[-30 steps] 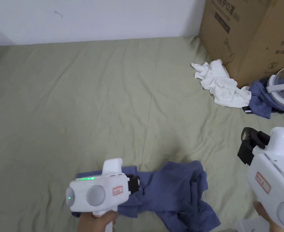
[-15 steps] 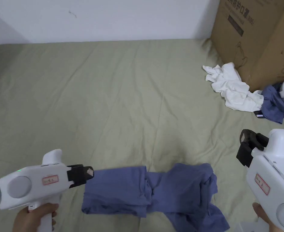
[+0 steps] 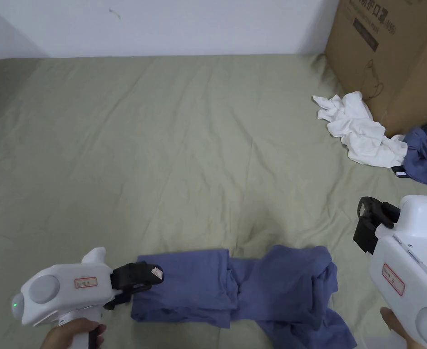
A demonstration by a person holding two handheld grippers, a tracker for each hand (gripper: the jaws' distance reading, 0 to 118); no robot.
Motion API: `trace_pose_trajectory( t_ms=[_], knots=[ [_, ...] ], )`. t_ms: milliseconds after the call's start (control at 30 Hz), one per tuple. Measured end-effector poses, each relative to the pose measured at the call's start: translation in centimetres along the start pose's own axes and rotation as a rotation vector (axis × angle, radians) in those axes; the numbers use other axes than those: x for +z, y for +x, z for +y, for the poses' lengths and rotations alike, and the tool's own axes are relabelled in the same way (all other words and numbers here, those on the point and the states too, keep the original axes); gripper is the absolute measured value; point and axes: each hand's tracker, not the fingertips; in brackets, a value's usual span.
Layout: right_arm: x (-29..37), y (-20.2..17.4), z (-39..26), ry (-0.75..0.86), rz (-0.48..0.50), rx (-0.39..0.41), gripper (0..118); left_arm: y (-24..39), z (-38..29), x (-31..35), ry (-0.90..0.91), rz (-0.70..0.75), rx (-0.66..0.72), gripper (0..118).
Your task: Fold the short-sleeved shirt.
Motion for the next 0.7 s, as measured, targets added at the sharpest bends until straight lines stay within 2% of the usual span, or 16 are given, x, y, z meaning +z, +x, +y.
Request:
trace_pose_trajectory(
  t_ms=[33,100,233,300,367,533,700],
  knots=[
    [0.0,0.0,0.0,-0.001,0.0,0.001,4,0.1,0.1,-0.6,-0.014,-0.01,-0.004,104],
    [-0.1,0.0,0.0,-0.003,-0.001,0.003,4,0.4,0.1,-1.5,-0.032,-0.026,-0.008,91],
    [-0.1,0.3,-0.1,-0.007,-0.005,0.006,4,1.5,-0.2,-2.5,-0.026,0.022,-0.068,86],
    [-0.1,0.5,-0.1,-0.008,-0.005,0.004,4,1.5,-0.1,-2.3,-0.026,0.058,-0.083,64],
    [0.0,0.5,-0.2,-0.007,-0.008,0.001,4,1.4,-0.1,-1.9,-0.036,0.045,-0.078,35],
    [0.0,0.7,-0.2,-0.008,-0.012,-0.004,4,3.8,-0.7,-1.0,0.003,0.119,-0.197,32],
    [-0.1,0.5,0.0,0.0,-0.009,-0.004,4,4.0,-0.1,1.0,0.009,0.108,-0.187,31]
  ],
)
